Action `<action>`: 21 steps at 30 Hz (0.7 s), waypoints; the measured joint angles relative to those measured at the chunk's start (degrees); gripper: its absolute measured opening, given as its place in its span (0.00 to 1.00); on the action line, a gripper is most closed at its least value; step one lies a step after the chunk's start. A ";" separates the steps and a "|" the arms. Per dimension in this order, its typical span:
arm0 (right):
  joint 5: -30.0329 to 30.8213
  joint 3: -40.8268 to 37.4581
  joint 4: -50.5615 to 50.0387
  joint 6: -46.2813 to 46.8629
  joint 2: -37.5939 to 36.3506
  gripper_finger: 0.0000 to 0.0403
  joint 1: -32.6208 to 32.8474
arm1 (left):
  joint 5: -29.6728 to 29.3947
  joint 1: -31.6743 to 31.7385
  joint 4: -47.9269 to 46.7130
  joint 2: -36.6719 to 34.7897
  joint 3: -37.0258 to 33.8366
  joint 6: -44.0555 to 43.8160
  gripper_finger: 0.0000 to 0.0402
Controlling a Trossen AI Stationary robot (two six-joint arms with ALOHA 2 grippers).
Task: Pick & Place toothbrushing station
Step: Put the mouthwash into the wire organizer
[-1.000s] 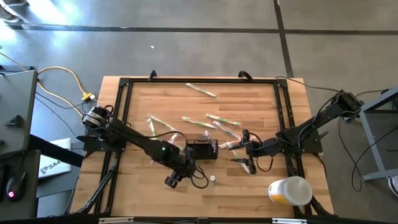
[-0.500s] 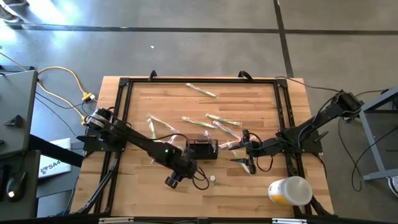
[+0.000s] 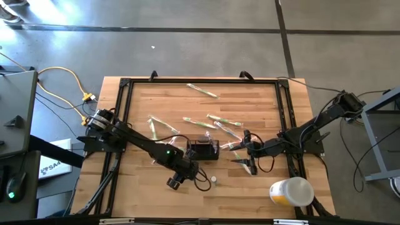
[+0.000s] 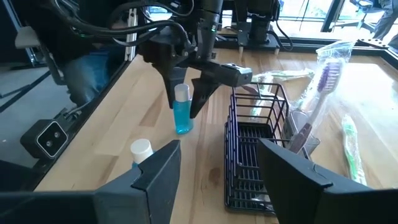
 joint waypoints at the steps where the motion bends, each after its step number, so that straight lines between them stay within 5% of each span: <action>1: 0.00 0.00 -0.01 0.00 0.00 0.51 -0.01 | 0.00 0.00 0.14 0.00 0.00 0.00 0.49; 21: 0.00 0.00 -0.06 -0.13 0.00 0.51 0.00 | -0.50 0.00 0.05 -0.04 0.00 1.14 0.22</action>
